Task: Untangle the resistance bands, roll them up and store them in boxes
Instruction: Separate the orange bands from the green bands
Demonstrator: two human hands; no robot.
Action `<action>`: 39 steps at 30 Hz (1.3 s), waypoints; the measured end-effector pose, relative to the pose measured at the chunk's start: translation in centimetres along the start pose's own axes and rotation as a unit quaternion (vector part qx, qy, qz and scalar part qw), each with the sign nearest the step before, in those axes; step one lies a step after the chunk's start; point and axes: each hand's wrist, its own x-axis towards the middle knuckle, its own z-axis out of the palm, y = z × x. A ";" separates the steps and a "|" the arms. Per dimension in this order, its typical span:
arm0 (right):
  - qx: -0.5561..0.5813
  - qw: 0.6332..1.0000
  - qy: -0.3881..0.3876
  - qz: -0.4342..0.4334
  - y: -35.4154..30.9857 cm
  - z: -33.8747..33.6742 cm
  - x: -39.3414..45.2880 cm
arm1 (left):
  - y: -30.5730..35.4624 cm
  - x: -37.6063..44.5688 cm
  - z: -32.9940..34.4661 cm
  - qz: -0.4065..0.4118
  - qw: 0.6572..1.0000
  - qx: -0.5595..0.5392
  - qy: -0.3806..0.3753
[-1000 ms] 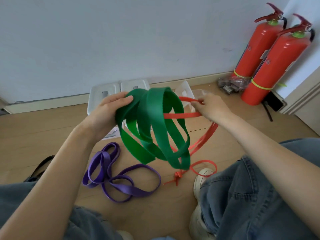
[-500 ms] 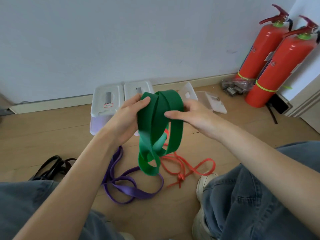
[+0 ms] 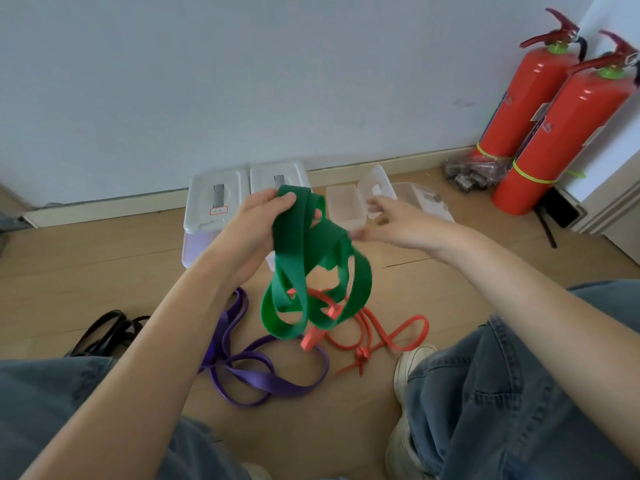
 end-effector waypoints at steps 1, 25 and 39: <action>0.083 0.995 -0.054 -0.018 -0.4 -0.2 -0.3 | 0.1 -0.1 0.1 0.003 1.000 -0.011 -0.007; -0.067 0.983 0.020 -0.168 -1.0 1.1 0.2 | 1.0 -0.4 -0.9 0.068 0.950 0.286 -0.105; 0.177 0.945 0.172 -0.215 -1.6 -3.8 -0.2 | -0.5 0.2 -1.8 0.112 0.979 0.111 -0.129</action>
